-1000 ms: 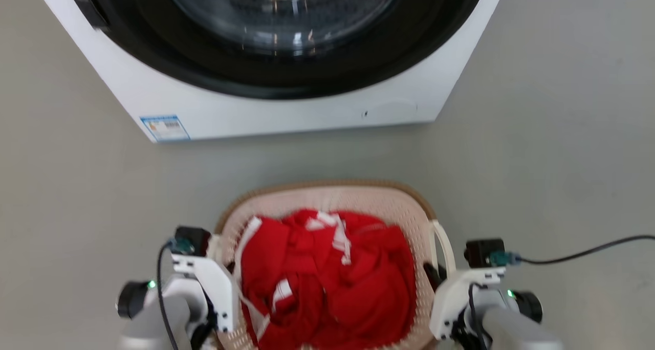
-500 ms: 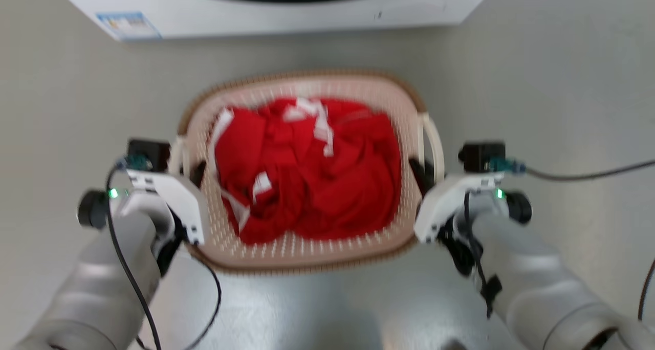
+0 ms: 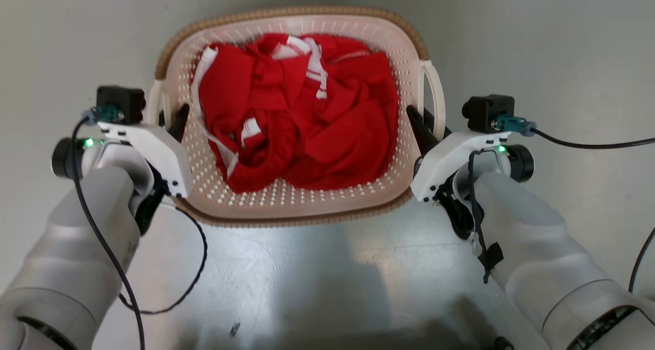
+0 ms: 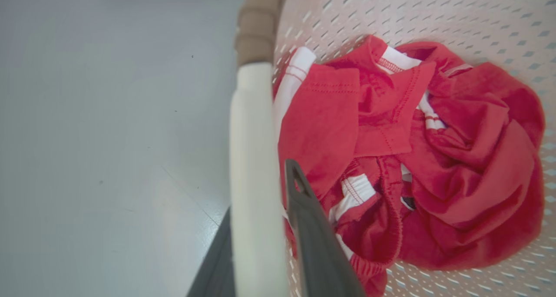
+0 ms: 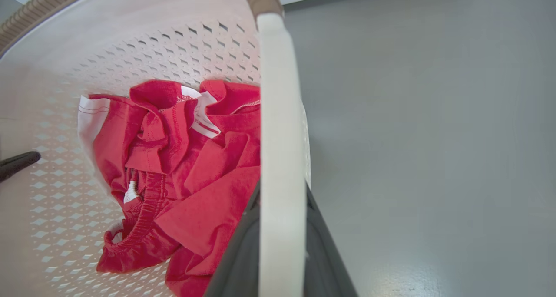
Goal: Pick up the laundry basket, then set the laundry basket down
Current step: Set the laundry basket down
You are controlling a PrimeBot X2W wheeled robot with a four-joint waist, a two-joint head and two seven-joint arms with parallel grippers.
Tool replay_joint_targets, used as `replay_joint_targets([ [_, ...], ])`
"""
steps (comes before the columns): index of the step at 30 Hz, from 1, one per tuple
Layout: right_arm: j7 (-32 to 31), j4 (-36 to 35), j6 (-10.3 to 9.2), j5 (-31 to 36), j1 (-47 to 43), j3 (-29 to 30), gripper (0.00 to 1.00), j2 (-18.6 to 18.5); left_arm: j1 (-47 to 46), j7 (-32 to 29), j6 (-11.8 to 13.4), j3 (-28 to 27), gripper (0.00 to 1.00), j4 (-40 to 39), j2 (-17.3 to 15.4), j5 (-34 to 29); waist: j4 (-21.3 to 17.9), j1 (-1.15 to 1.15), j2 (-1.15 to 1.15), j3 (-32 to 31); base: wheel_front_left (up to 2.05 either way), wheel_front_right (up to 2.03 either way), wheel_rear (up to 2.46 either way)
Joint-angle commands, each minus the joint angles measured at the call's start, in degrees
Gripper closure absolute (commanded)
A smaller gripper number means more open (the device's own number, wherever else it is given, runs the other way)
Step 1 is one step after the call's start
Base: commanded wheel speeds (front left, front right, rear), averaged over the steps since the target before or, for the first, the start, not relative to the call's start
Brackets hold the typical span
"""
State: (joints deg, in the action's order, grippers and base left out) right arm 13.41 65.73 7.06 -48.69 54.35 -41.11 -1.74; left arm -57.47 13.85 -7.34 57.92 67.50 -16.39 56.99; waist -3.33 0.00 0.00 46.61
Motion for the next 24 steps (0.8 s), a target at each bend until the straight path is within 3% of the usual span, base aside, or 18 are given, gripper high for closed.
replay_joint_targets([
  [1,1.6,-0.9,0.43,1.2,-0.1,0.7,1.0,-1.1,-0.2,0.3,-0.1,-0.3,1.0,0.9,-4.9,-1.1,0.3,0.0,0.0,1.3,0.0,0.0,0.0],
  [14,1.6,-6.3,0.43,12.7,0.2,12.2,1.0,-1.1,-4.1,1.1,0.8,-4.5,1.0,-3.8,-7.6,-3.6,1.1,0.0,0.0,7.5,0.0,0.0,0.0],
  [24,1.6,-8.3,0.43,15.7,-1.6,15.5,1.0,-1.1,-3.1,1.1,1.3,-7.3,1.0,-5.7,-8.0,-6.3,1.2,0.0,0.0,9.0,0.0,0.0,0.0],
])
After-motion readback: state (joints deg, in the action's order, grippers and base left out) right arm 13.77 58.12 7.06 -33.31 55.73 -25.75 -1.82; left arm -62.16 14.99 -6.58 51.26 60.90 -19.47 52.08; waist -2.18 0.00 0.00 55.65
